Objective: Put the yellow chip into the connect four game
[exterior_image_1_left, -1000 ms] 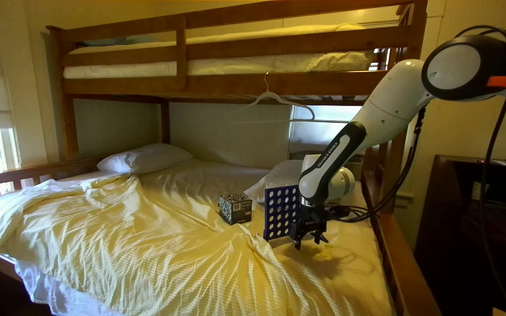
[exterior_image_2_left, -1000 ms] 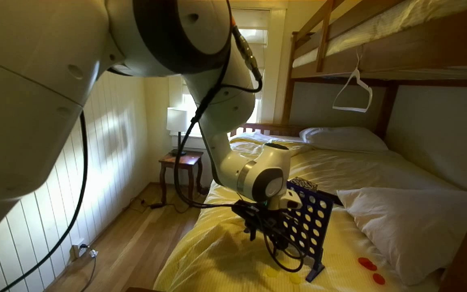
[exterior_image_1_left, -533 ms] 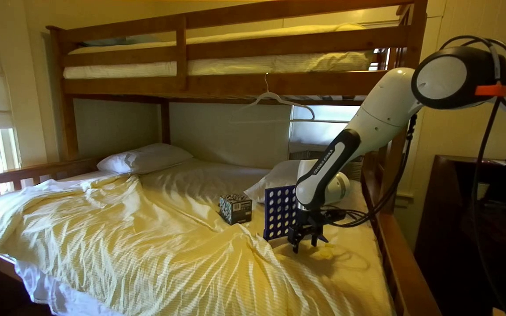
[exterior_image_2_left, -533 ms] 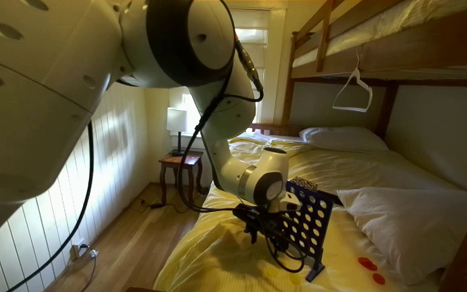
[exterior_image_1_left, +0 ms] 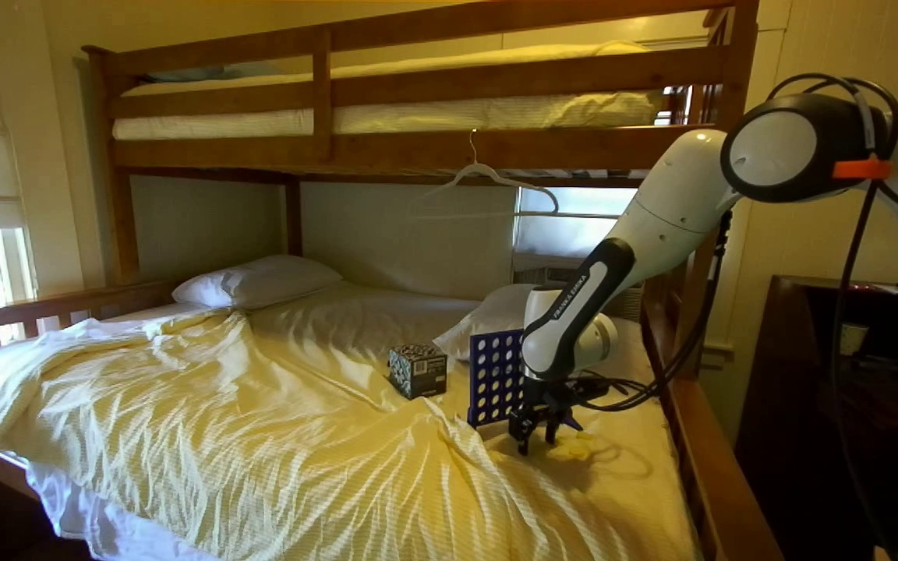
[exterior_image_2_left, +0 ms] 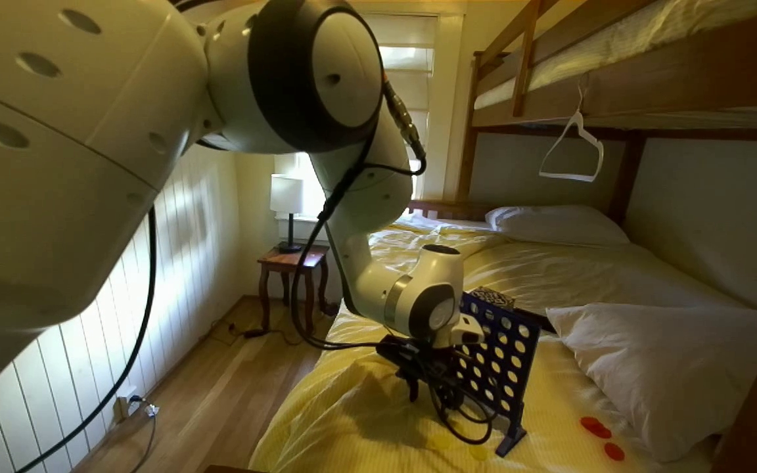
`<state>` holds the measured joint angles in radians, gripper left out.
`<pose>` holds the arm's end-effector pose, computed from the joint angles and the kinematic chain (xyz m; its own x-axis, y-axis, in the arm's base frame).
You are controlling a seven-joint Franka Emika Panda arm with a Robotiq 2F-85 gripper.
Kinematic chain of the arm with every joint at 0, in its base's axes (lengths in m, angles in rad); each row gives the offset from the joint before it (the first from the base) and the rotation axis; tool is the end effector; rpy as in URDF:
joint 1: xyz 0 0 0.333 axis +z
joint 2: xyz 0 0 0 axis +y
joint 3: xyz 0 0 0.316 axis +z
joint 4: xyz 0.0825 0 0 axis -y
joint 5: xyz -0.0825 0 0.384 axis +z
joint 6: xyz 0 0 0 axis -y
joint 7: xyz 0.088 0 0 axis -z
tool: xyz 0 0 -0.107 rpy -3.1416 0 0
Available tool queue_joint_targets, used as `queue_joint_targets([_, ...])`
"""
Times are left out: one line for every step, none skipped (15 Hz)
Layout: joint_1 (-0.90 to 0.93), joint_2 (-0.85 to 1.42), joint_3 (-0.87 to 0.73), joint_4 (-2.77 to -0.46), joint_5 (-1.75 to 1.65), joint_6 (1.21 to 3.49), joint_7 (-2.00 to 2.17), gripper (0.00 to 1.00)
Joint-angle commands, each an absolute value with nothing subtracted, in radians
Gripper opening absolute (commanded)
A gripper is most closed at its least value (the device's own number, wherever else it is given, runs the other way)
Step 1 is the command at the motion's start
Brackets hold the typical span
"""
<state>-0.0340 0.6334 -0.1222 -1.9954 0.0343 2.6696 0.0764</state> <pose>0.5995 -0.0948 0.1441 0.9710 -0.2339 0.0503 -0.2364 -0.9703 0.0515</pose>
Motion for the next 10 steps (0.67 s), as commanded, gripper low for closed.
queue_joint_targets([-0.011, 0.66, -0.143, -1.973, -0.003, 2.69, 0.111, 0.48])
queue_joint_targets([-0.009, 0.662, -0.146, -1.974, -0.006, 2.694, 0.111, 0.41])
queue_joint_targets([-0.007, 0.664, -0.148, -1.973, -0.008, 2.696, 0.111, 0.33])
queue_joint_targets([-0.003, 0.665, -0.152, -1.974, -0.01, 2.699, 0.113, 0.27])
queue_joint_targets([-0.002, 0.664, -0.154, -1.974, -0.012, 2.701, 0.112, 0.2])
queue_joint_targets([0.0, 0.664, -0.156, -1.975, -0.014, 2.703, 0.113, 0.12])
queue_joint_targets([0.001, 0.664, -0.158, -1.975, -0.016, 2.704, 0.114, 0.1])
queue_joint_targets([0.003, 0.664, -0.16, -1.975, -0.018, 2.705, 0.114, 0.1])
queue_joint_targets([0.005, 0.663, -0.162, -1.976, -0.021, 2.706, 0.115, 0.1])
queue_joint_targets([0.008, 0.662, -0.164, -1.977, -0.022, 2.708, 0.116, 0.1])
